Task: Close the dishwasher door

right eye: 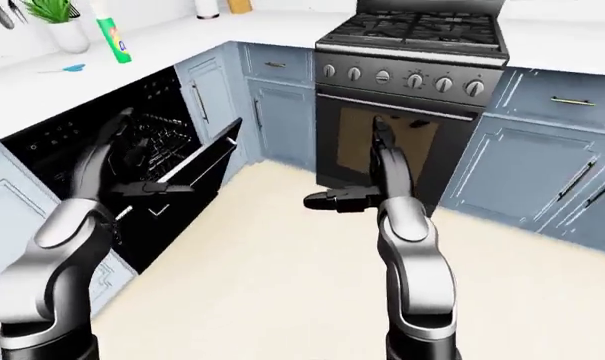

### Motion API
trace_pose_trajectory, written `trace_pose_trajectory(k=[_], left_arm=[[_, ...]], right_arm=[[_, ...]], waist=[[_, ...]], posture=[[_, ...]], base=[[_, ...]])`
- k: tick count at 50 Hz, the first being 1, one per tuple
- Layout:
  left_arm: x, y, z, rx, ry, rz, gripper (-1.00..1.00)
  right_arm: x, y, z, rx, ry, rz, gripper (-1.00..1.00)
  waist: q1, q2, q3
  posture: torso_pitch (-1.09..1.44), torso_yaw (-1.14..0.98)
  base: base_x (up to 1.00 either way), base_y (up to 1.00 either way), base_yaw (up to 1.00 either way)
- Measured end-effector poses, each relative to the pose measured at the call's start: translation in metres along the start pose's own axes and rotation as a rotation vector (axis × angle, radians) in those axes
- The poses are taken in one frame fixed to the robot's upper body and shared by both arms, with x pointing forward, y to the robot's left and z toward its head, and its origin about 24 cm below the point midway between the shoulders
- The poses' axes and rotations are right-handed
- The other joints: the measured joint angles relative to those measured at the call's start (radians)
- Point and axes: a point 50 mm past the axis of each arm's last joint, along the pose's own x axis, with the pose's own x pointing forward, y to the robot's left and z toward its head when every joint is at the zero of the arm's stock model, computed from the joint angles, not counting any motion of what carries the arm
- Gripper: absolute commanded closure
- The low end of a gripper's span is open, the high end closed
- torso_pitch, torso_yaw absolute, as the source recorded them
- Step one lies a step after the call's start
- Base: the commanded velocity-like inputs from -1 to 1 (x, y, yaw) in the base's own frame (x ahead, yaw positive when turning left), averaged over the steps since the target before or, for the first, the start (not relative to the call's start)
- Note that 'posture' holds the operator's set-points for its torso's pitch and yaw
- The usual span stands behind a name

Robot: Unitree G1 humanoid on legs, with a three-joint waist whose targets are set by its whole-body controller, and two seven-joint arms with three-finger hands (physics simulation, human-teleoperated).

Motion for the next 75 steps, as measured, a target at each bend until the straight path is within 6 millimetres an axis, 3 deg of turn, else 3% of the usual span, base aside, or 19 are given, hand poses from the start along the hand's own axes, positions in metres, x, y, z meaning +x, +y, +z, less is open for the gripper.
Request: trace_pose_trajectory(k=[3, 13, 17, 20, 24, 27, 31, 36, 39, 43, 48, 50, 55, 61, 63, 66, 70, 72, 75], left_arm=[[0.000, 0.003, -0.006, 0.001, 0.029, 0.018, -1.00], [0.000, -0.001, -0.002, 0.002, 0.011, 0.005, -1.00], [0.001, -0.011, -0.009, -0.007, 0.035, -0.045, -1.00], [0.003, -0.014, -0.011, -0.011, 0.049, -0.063, -1.00], [0.000, -0.010, -0.002, -0.004, 0.006, -0.050, -1.00], [0.000, -0.007, 0.002, 0.002, -0.011, -0.030, -1.00], [0.001, -0.001, -0.007, 0.004, 0.029, 0.001, -1.00], [0.001, 0.000, -0.015, 0.003, 0.065, 0.009, -1.00], [0.001, -0.003, -0.013, 0.003, 0.058, -0.001, -1.00], [0.000, -0.008, -0.004, 0.004, 0.010, -0.030, -1.00], [0.001, -0.011, -0.004, 0.004, 0.010, -0.045, -1.00], [0.002, -0.007, -0.006, 0.005, 0.027, -0.027, -1.00], [0.001, 0.000, -0.006, 0.006, 0.038, 0.013, -1.00], [0.000, -0.004, 0.001, 0.005, -0.003, -0.005, -1.00], [0.001, -0.008, -0.005, 0.000, 0.019, -0.026, -1.00], [0.001, -0.011, -0.011, -0.002, 0.055, -0.043, -1.00], [0.001, -0.008, -0.005, 0.002, 0.032, -0.028, -1.00], [0.000, -0.008, -0.002, 0.004, 0.012, -0.026, -1.00], [0.000, -0.009, 0.000, 0.005, -0.001, -0.033, -1.00]], right_arm=[[0.001, 0.002, -0.004, 0.001, 0.026, 0.021, -1.00], [-0.001, -0.002, 0.002, 0.001, -0.015, 0.000, -1.00], [-0.001, -0.012, -0.008, 0.001, 0.030, -0.049, -1.00], [-0.001, -0.015, -0.010, 0.002, 0.034, -0.075, -1.00], [0.000, -0.012, -0.007, 0.003, 0.016, -0.065, -1.00], [0.000, -0.010, 0.000, 0.008, -0.009, -0.051, -1.00], [-0.001, -0.005, -0.002, 0.013, -0.001, -0.025, -1.00], [0.001, -0.004, -0.006, 0.017, 0.018, -0.017, -1.00], [0.000, -0.006, -0.006, 0.018, 0.017, -0.025, -1.00], [-0.001, -0.013, -0.005, 0.016, 0.008, -0.062, -1.00], [-0.001, -0.015, -0.007, 0.018, 0.014, -0.073, -1.00], [0.000, -0.011, -0.009, 0.020, 0.025, -0.054, -1.00], [0.001, -0.006, -0.004, 0.017, 0.012, -0.017, -1.00], [0.000, -0.010, 0.001, 0.013, -0.012, -0.041, -1.00], [-0.001, -0.013, -0.003, 0.013, -0.001, -0.057, -1.00], [0.001, -0.016, -0.013, 0.012, 0.047, -0.070, -1.00], [-0.001, -0.015, -0.005, 0.014, 0.015, -0.064, -1.00], [-0.002, -0.015, -0.002, 0.015, 0.000, -0.063, -1.00], [-0.001, -0.016, -0.002, 0.013, 0.000, -0.068, -1.00]], waist=[[-0.006, -0.010, -0.015], [-0.010, -0.155, -0.031], [-0.052, -0.134, -0.025], [-0.047, -0.093, -0.018], [-0.038, -0.084, 0.005], [-0.039, -0.052, -0.017], [-0.009, -0.097, -0.016], [0.004, -0.116, -0.022], [0.001, -0.109, -0.027], [-0.012, -0.079, -0.033], [-0.019, -0.055, -0.025], [-0.009, -0.069, -0.023], [-0.001, -0.080, -0.029], [-0.002, -0.143, -0.028], [-0.014, -0.124, -0.018], [-0.017, -0.136, -0.023], [-0.013, -0.122, -0.023], [-0.015, -0.105, -0.025], [-0.023, -0.057, -0.025]], posture=[[0.00, 0.00], [0.00, 0.00], [0.00, 0.00], [0.00, 0.00], [0.00, 0.00], [0.00, 0.00], [0.00, 0.00], [0.00, 0.00], [0.00, 0.00], [0.00, 0.00], [0.00, 0.00], [0.00, 0.00], [0.00, 0.00], [0.00, 0.00], [0.00, 0.00], [0.00, 0.00], [0.00, 0.00], [0.00, 0.00], [0.00, 0.00]], base=[[0.00, 0.00, -1.00], [0.00, 0.00, -1.00], [0.00, 0.00, -0.95], [0.00, 0.00, -0.26], [0.00, 0.00, 0.00], [0.00, 0.00, 0.00], [0.00, 0.00, 0.00], [0.00, 0.05, 0.00], [0.00, 0.13, 0.00], [0.00, 0.14, 0.00], [0.00, 0.14, 0.00], [0.00, 0.15, 0.00], [0.00, 0.15, 0.00], [0.00, 0.15, 0.00], [0.00, 0.15, 0.00], [0.00, 0.16, 0.00], [0.00, 0.33, 0.00], [0.00, 0.34, 0.00], [0.00, 0.33, 0.00]])
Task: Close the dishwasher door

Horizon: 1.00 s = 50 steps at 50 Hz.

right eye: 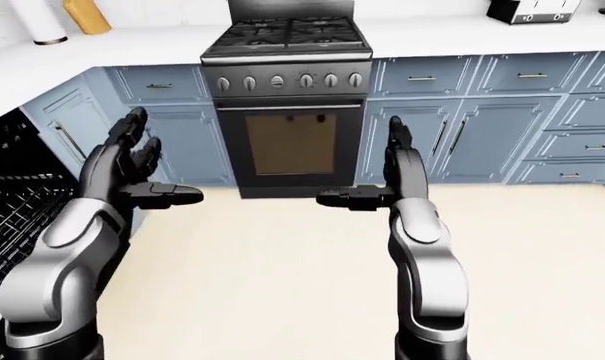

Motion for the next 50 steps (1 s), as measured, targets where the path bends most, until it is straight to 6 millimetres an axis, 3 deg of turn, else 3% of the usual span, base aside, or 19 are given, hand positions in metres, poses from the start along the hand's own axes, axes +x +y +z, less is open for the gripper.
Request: trace_pose_trajectory(k=[2, 6, 16, 18, 20, 22, 26, 29, 33, 38, 41, 42, 46, 50], left_arm=[[0.000, 0.001, -0.001, 0.002, 0.002, 0.004, -1.00], [-0.001, 0.009, -0.011, -0.001, 0.047, 0.044, -1.00], [0.002, 0.005, -0.002, 0.002, 0.012, 0.024, -1.00], [0.002, 0.000, -0.003, -0.003, 0.017, 0.009, -1.00], [0.002, -0.003, -0.007, -0.004, 0.039, -0.010, -1.00], [0.002, -0.004, -0.007, -0.005, 0.046, -0.015, -1.00], [0.003, -0.002, 0.001, -0.002, 0.009, -0.005, -1.00], [0.004, -0.002, 0.004, 0.003, -0.003, -0.003, -1.00], [0.003, 0.007, -0.007, 0.002, 0.040, 0.039, -1.00], [0.003, 0.005, -0.004, 0.005, 0.030, 0.029, -1.00], [0.002, 0.003, 0.000, 0.007, 0.011, 0.022, -1.00], [0.002, 0.001, -0.001, 0.002, 0.011, 0.014, -1.00], [0.003, -0.003, -0.009, -0.001, 0.052, -0.012, -1.00], [0.002, -0.002, 0.000, 0.004, 0.019, -0.003, -1.00]], right_arm=[[0.001, 0.002, 0.001, 0.002, -0.004, 0.005, -1.00], [0.000, 0.009, -0.009, 0.005, 0.038, 0.046, -1.00], [0.001, 0.004, -0.002, 0.006, -0.004, 0.023, -1.00], [0.001, 0.001, -0.005, 0.004, 0.009, 0.009, -1.00], [0.001, -0.002, -0.010, 0.004, 0.038, -0.006, -1.00], [0.001, -0.004, -0.010, 0.003, 0.042, -0.012, -1.00], [0.000, -0.005, -0.002, 0.002, 0.004, -0.017, -1.00], [0.002, -0.002, -0.001, 0.003, -0.003, -0.008, -1.00], [0.001, 0.008, -0.012, 0.009, 0.042, 0.043, -1.00], [0.001, 0.001, -0.007, 0.011, 0.022, 0.015, -1.00], [0.001, 0.001, -0.003, 0.010, -0.003, 0.008, -1.00], [0.000, -0.001, -0.004, 0.007, -0.001, 0.001, -1.00], [0.001, -0.005, -0.012, 0.008, 0.037, -0.017, -1.00], [0.001, -0.005, -0.007, 0.008, 0.012, -0.017, -1.00]], waist=[[0.003, 0.041, -0.011], [0.012, 0.012, 0.003], [0.014, -0.098, -0.002], [0.000, -0.082, 0.003], [-0.001, -0.093, -0.003], [0.002, -0.089, -0.009], [0.001, -0.032, 0.003], [0.002, 0.033, -0.007], [0.015, 0.008, 0.005], [0.008, -0.059, 0.010], [0.007, -0.106, 0.002], [-0.003, -0.096, 0.003], [0.000, -0.105, -0.011], [0.002, -0.049, 0.001]], posture=[[0.00, 0.00], [0.00, 0.00], [0.00, 0.00], [0.00, 0.00], [0.00, 0.00], [0.00, 0.00], [0.00, 0.00], [0.00, 0.00], [0.00, 0.00], [0.00, 0.00], [0.00, 0.00], [0.00, 0.00], [0.00, 0.00], [0.00, 0.00]], base=[[0.00, 0.33, 0.00], [0.00, 0.33, 0.00], [0.00, 0.33, 0.00], [0.00, 0.33, 0.00], [0.00, 0.33, 0.00], [0.00, 0.33, 0.00], [0.00, 0.33, 0.00], [0.00, 0.34, 0.00], [0.00, 0.38, 0.00], [0.00, 0.38, 0.00], [0.00, 0.37, 0.00], [0.00, 0.38, 0.00], [0.00, 0.37, 0.00], [0.00, 0.37, 0.00]])
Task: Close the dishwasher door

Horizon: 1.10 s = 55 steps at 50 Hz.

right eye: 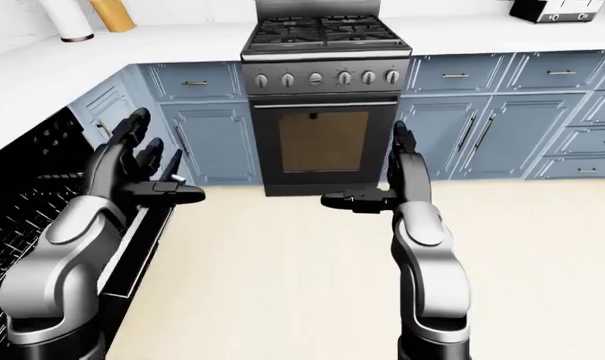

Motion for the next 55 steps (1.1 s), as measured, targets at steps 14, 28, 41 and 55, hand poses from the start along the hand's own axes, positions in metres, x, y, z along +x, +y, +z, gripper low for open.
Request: trace_pose_trajectory(k=[14, 28, 41, 55], left_arm=[[-0.001, 0.005, -0.002, 0.003, 0.005, 0.027, -1.00], [0.000, -0.001, 0.001, 0.002, -0.011, -0.001, -1.00], [-0.001, 0.003, -0.002, 0.007, 0.005, 0.022, -1.00], [-0.001, -0.003, 0.000, 0.007, -0.009, -0.005, -1.00]], right_arm=[[-0.002, 0.006, 0.002, 0.005, -0.005, 0.028, -1.00], [-0.001, -0.001, -0.004, 0.001, 0.006, -0.004, -1.00], [-0.002, 0.005, -0.001, 0.007, -0.003, 0.025, -1.00], [0.001, 0.000, -0.006, 0.002, 0.004, 0.001, -1.00]], waist=[[0.008, -0.008, 0.005], [-0.004, 0.032, 0.004], [0.010, -0.018, 0.005], [-0.004, 0.046, 0.002]], posture=[[0.00, 0.00], [0.00, 0.00], [0.00, 0.00], [0.00, 0.00]], base=[[0.00, 0.37, 0.00], [0.00, 0.37, 0.00], [0.00, 0.38, 0.00], [0.00, 0.37, 0.00]])
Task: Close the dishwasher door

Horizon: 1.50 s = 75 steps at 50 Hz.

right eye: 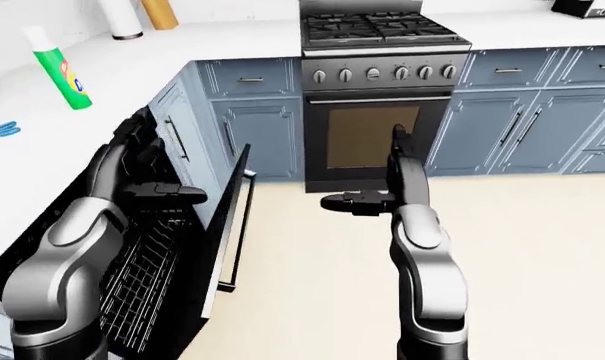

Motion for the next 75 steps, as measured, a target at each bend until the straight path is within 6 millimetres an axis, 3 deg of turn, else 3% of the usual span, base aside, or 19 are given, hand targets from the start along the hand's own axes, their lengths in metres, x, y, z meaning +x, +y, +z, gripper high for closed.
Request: trace_pose_trajectory(k=[1, 5, 15, 20, 23, 29, 39, 59, 65, 75], left_arm=[[0.000, 0.000, 0.001, 0.001, -0.003, 0.001, -1.00], [0.001, 0.009, -0.009, 0.000, 0.038, 0.042, -1.00], [0.001, 0.001, -0.010, 0.004, 0.028, 0.014, -1.00], [0.002, -0.007, -0.017, -0.002, 0.061, -0.027, -1.00], [0.002, -0.004, -0.008, 0.000, 0.025, -0.013, -1.00], [0.004, 0.002, -0.010, 0.011, 0.043, 0.025, -1.00], [0.005, -0.004, -0.009, 0.016, 0.033, 0.001, -1.00], [0.010, -0.013, -0.007, 0.021, 0.026, -0.029, -1.00], [0.009, -0.010, -0.006, 0.000, 0.034, -0.034, -1.00], [0.009, -0.012, -0.010, 0.001, 0.047, -0.038, -1.00]], right_arm=[[0.000, 0.001, 0.001, 0.000, -0.004, 0.002, -1.00], [0.002, 0.011, -0.006, 0.006, 0.028, 0.050, -1.00], [0.000, 0.007, 0.000, 0.007, -0.012, 0.030, -1.00], [0.001, 0.001, -0.012, 0.001, 0.043, 0.002, -1.00], [0.002, 0.003, -0.003, 0.000, 0.008, 0.009, -1.00], [0.008, 0.018, -0.010, 0.007, 0.028, 0.072, -1.00], [0.004, 0.005, -0.008, 0.010, 0.000, 0.022, -1.00], [0.005, 0.007, -0.006, 0.003, -0.002, 0.033, -1.00], [0.005, 0.005, -0.002, 0.005, -0.015, 0.028, -1.00], [0.005, 0.004, -0.009, 0.007, 0.007, 0.029, -1.00]], waist=[[0.002, 0.029, -0.006], [0.023, 0.022, -0.004], [0.013, -0.102, -0.001], [0.005, -0.080, -0.002], [0.002, -0.024, 0.000], [0.023, -0.067, 0.010], [0.030, -0.054, -0.005], [0.027, -0.046, -0.011], [0.028, -0.047, 0.012], [0.026, -0.049, 0.075]], posture=[[0.00, 0.00], [0.00, 0.00], [0.00, 0.00], [0.00, 0.00], [0.00, 0.00], [0.00, 0.00], [0.00, 0.00], [0.01, 0.00], [0.07, 0.00], [0.17, 0.00]], base=[[0.00, 0.38, 0.00], [0.00, 0.37, 0.00], [0.00, 0.37, 0.00], [0.00, 0.16, 0.00], [0.00, 0.00, 0.00], [0.00, 0.00, 0.00], [0.00, 0.00, 0.00], [0.00, 0.00, 0.00], [0.00, 0.00, 0.00], [0.00, 0.00, 0.00]])
